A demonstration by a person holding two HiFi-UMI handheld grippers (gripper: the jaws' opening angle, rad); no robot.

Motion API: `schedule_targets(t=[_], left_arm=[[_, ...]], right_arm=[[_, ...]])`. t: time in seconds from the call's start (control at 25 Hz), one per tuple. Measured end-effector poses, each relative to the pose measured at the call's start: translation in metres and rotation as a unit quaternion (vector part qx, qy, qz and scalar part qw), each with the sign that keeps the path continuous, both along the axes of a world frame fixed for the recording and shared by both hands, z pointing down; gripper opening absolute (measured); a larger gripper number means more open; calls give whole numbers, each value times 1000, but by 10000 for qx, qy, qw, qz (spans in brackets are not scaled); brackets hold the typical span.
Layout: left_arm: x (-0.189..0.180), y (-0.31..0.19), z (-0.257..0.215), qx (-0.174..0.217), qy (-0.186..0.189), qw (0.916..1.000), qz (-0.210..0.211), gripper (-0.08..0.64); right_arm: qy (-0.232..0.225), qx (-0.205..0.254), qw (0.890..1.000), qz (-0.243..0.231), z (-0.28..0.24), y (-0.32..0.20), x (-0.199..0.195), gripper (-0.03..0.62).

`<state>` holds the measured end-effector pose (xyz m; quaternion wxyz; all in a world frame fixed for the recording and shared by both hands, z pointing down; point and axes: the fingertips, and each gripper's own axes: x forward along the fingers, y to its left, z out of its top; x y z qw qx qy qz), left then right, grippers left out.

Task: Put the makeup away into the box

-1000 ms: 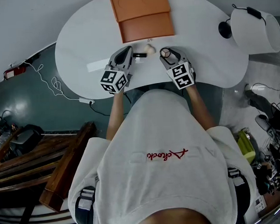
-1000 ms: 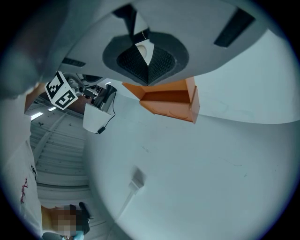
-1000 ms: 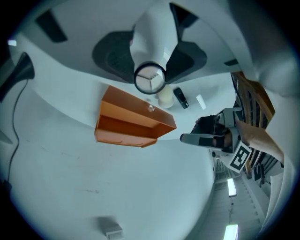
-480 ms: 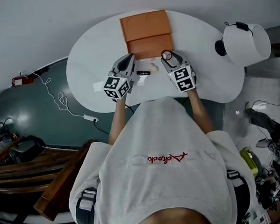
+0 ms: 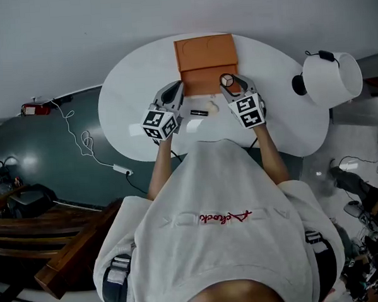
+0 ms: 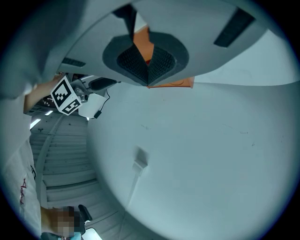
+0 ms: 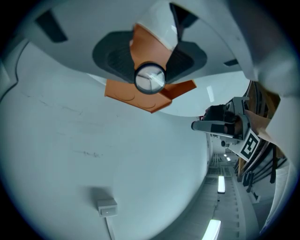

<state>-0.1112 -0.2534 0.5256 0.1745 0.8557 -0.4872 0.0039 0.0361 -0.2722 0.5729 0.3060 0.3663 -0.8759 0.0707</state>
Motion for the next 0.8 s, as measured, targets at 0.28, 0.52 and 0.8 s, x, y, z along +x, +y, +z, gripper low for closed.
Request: schedule_targets(t=[0.28,0.52,0.8], left_arm=[[-32,8,4,-76,-26,9989,-469,10],[-72,21,12,-201,-56,9950,-977,11],[-97,32,24,-372,6,9908,-1300,11]], right_arm=[[-4,-158,9984,-551,11,-1,-40,224],[47,-317,9933,-1110,25,-4,-79,224],[536,-299,9822,-1775,49,-6,-98,224]])
